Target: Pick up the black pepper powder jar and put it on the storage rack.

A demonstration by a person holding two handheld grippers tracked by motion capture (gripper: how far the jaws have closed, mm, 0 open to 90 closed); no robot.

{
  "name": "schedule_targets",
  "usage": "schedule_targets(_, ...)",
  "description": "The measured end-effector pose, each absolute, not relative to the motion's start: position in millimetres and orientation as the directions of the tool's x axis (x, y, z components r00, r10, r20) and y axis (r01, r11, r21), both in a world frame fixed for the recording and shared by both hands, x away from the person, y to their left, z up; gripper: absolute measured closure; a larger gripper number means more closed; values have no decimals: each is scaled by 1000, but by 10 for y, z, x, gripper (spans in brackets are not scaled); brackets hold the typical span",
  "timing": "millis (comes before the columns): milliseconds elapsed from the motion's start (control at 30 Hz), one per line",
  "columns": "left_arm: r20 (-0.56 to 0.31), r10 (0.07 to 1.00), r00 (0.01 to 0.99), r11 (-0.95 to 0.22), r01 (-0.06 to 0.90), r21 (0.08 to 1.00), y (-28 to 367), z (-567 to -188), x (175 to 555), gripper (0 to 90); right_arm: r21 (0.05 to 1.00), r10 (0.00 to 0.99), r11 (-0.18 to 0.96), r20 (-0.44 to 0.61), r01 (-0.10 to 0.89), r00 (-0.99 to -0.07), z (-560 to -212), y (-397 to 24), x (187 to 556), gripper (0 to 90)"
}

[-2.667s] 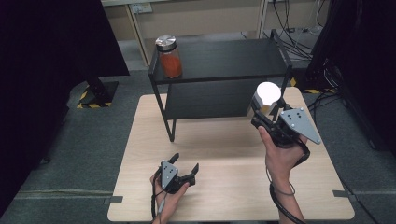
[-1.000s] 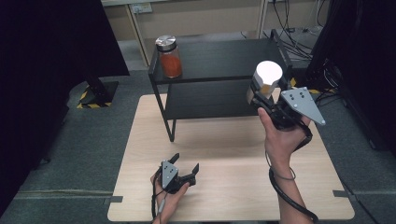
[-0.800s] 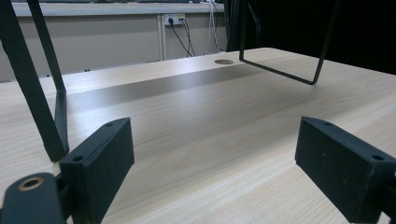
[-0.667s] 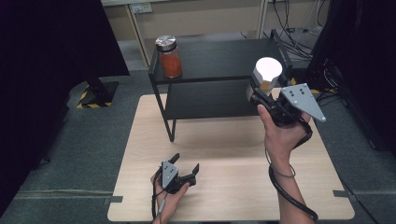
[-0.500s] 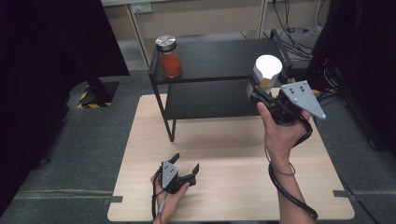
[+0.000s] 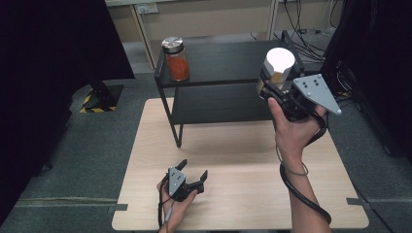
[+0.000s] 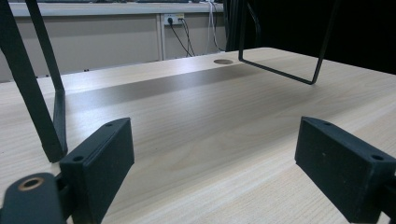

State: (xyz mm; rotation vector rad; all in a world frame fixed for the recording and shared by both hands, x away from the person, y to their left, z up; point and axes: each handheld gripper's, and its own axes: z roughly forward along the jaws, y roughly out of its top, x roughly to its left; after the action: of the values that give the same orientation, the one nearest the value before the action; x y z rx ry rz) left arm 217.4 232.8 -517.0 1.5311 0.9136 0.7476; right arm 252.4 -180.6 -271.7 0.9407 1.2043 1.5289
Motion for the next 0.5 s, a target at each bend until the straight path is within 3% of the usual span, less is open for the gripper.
schedule_targets(500, -28, 868, 495, -53, 148, 988, 2330, -5166, 2176, 112, 976, 967, -73, 19, -205, -255, -2585, -1787, 2636, 308)
